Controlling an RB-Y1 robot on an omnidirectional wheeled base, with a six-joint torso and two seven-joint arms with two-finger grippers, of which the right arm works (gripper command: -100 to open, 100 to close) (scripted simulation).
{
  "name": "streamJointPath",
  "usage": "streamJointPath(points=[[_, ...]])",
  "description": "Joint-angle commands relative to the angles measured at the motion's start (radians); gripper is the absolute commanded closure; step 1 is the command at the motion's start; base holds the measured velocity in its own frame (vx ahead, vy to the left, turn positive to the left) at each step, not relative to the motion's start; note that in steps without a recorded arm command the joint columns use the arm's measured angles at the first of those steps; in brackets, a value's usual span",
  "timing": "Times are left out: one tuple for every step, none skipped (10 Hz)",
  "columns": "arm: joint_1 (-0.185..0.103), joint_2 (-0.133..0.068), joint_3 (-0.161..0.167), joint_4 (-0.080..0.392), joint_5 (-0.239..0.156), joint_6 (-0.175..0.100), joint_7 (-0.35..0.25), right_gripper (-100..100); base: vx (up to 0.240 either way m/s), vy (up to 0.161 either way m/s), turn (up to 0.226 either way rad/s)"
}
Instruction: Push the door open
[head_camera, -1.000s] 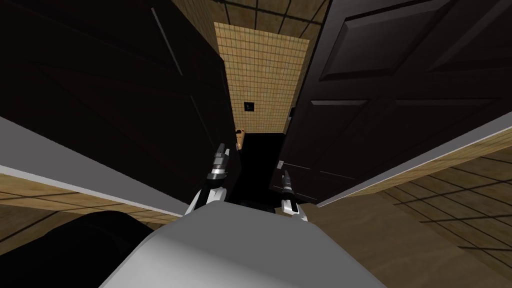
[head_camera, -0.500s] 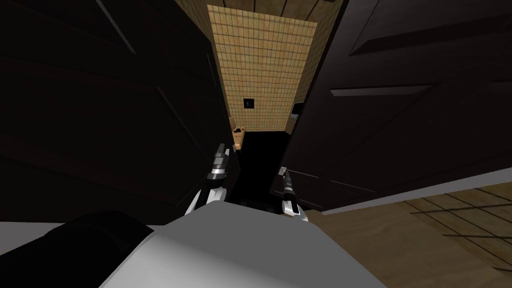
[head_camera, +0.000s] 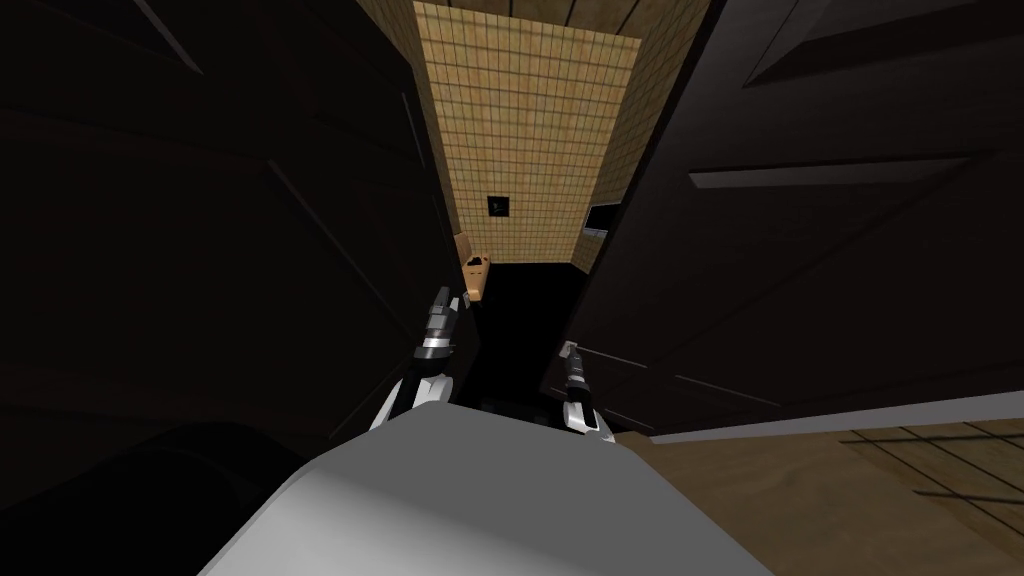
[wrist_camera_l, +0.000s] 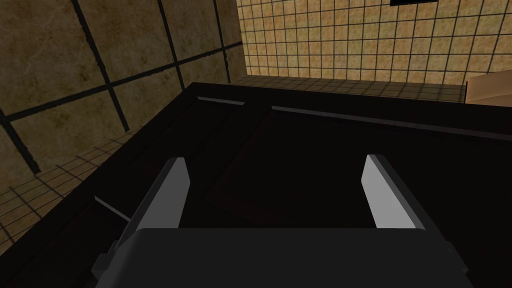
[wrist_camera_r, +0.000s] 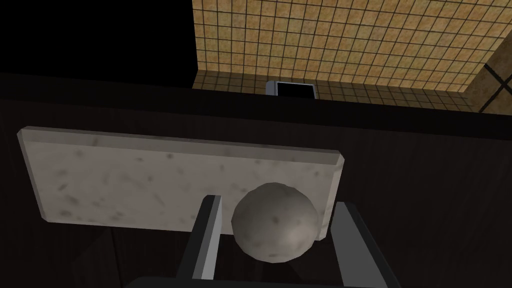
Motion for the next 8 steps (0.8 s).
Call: streamJointPath(points=[[0.000, 0.000, 0.000, 0.000, 0.000, 0.001, 0.000, 100, -0.030, 0.001, 0.008], [0.000, 0.000, 0.000, 0.000, 0.000, 0.001, 0.000, 100, -0.017, -0.002, 0.004], [0.000, 0.000, 0.000, 0.000, 0.000, 0.001, 0.000, 100, -0.010, 0.000, 0.000], [0.000, 0.000, 0.000, 0.000, 0.000, 0.001, 0.000, 100, -0.006, 0.001, -0.002], [0.000, 0.000, 0.000, 0.000, 0.000, 0.001, 0.000, 100, 0.000, 0.000, 0.000], [0.000, -0.010, -0.013, 0.003, -0.007, 0.004, 0.004, 100, 0.101, 0.025, -0.028], [0.000, -0.014, -0.019, 0.003, -0.011, 0.005, 0.006, 100, 0.183, 0.043, -0.043], [-0.001, -0.018, -0.026, 0.004, -0.015, 0.005, 0.008, 100, 0.182, 0.031, -0.041]])
